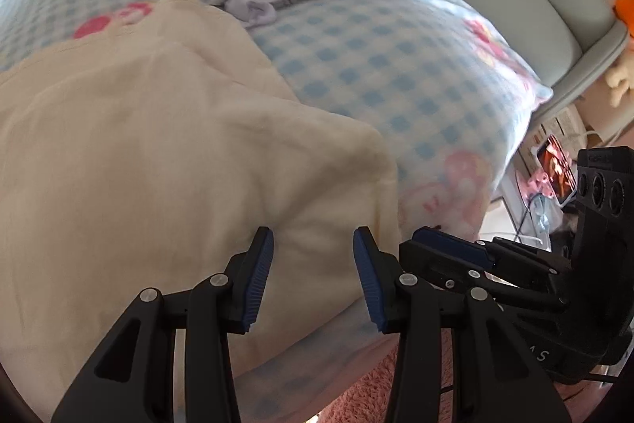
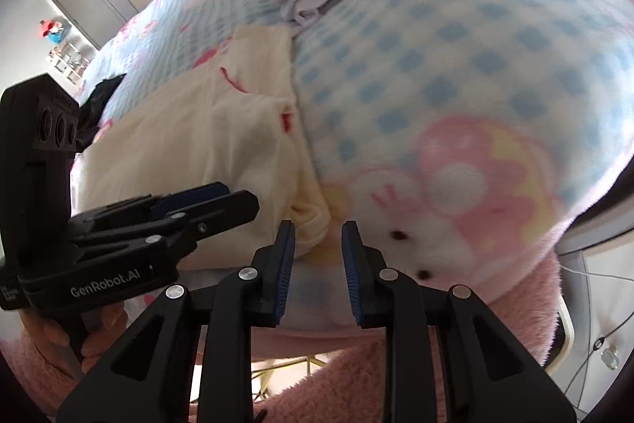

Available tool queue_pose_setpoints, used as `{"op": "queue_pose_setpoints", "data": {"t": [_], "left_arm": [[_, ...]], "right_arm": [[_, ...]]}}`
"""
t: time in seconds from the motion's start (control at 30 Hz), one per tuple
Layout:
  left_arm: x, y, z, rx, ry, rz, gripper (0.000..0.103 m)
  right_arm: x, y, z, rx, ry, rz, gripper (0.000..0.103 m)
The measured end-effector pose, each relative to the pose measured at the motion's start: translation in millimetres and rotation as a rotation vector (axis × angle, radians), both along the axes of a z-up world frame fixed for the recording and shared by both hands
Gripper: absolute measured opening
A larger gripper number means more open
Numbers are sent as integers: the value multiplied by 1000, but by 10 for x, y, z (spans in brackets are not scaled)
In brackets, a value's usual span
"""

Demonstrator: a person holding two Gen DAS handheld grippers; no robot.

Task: Fold clothes

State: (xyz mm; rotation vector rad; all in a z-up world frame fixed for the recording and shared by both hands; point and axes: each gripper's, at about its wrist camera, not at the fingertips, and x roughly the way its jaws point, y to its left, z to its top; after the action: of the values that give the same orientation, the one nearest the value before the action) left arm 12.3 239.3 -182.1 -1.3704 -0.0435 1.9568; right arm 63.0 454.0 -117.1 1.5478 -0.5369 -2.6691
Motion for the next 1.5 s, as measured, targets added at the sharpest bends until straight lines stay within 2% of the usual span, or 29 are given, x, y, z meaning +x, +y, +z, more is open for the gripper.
{"op": "queue_pose_setpoints", "data": {"t": [0.13, 0.27, 0.37, 0.5, 0.6, 0.67, 0.73, 0.83, 0.93, 1.07, 1.17, 1.3, 1.37, 1.4, 1.43, 1.5], "left_arm": [[-42, -84, -32, 17, -17, 24, 45], [-104, -80, -122, 22, -62, 33, 45], [-91, -72, -126, 27, -60, 24, 46], [-75, -108, -135, 46, -68, 21, 46], [-68, -212, -65, 79, -79, 20, 46], [-51, -351, 38, 86, -55, 21, 46], [-43, -616, 121, 89, -27, 45, 46], [-60, -1054, 150, 85, -15, 106, 48], [-111, -1656, 24, 81, -49, 225, 48], [-51, -2490, -18, 91, -54, 430, 47], [11, -3173, 18, 95, -28, 587, 48], [16, -3966, -4, 6, -29, 782, 47], [-19, -4215, 57, 93, -34, 793, 47], [-61, -4247, 132, 105, -8, 784, 48], [-107, -4264, 213, 112, 22, 772, 51], [-292, -4150, 373, 66, 96, 713, 53]], "right_arm": [[-12, -41, 64, 8, 36, 23, 24], [-106, -98, -18, 54, -15, 53, 24], [-113, -25, -162, 130, -66, 1, 24], [-76, 93, -176, 85, -59, -27, 25], [-82, 99, -132, 112, -58, -38, 26], [-62, 119, -59, 136, -51, -56, 26], [-34, 171, 58, 161, -29, -83, 27], [-75, 218, 223, 11, 19, -20, 30], [-253, 53, 330, -67, 53, 65, 30], [-566, -329, 342, -9, 51, 145, 30], [-749, -576, 171, -10, 5, 191, 30], [-783, -728, -51, 42, -69, 189, 29], [-759, -753, -104, 66, -91, 179, 28], [-760, -754, -56, 68, -75, 180, 28], [-773, -760, 4, 78, -57, 182, 29], [-830, -775, 142, 105, -19, 187, 37]]}}
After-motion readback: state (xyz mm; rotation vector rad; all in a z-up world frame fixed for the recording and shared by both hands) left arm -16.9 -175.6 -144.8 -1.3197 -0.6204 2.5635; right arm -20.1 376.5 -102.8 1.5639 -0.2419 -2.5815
